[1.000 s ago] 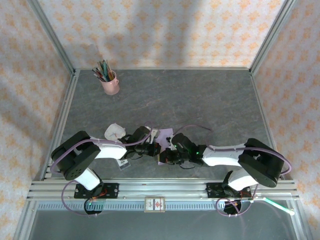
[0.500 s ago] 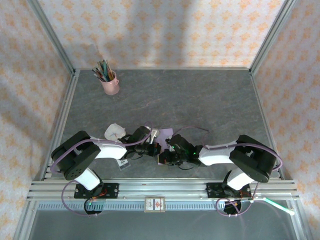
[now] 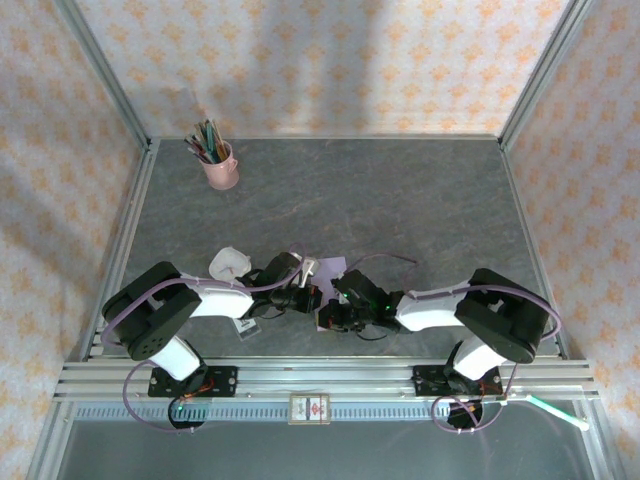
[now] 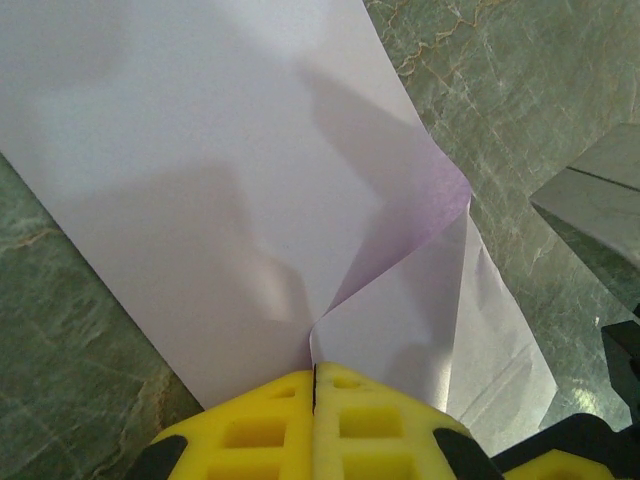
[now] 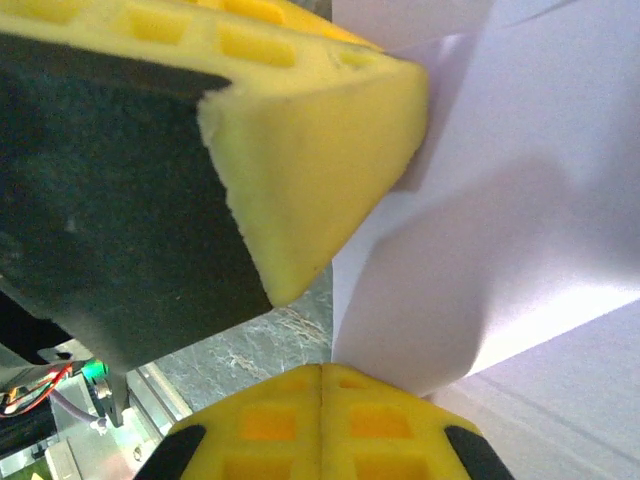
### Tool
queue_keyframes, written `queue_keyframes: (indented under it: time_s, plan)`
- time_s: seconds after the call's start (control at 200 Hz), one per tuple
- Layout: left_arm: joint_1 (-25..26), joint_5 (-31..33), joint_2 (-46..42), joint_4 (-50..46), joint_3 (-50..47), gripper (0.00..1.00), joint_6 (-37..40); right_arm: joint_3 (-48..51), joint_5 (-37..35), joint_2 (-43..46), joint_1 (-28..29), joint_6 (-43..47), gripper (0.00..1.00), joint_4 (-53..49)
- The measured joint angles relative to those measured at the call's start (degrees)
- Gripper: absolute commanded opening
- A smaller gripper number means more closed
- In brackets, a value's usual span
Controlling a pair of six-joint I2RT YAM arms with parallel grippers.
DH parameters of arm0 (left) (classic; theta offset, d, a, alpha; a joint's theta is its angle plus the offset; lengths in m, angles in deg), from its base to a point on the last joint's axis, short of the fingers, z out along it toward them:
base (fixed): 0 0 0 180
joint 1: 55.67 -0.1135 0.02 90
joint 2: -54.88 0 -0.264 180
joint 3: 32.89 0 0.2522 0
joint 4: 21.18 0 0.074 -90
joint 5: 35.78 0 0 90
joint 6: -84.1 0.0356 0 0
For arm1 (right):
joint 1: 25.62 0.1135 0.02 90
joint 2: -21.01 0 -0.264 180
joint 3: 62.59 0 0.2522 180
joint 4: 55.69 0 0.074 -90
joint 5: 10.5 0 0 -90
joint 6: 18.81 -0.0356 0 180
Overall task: Fold a paper plane with a square sheet of paper (pick it up from the middle)
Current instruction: Fold the triangle at the bottom-center of the table.
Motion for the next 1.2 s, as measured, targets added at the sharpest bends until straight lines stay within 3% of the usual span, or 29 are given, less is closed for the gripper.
queue_keyframes:
  time_s: [1.201]
  plan:
    - [-0.02,-0.22,0.15,0.09,0.02,0.0,0.04,0.74,-1.14,-0.24,1.42,-0.46,0.0,0.39]
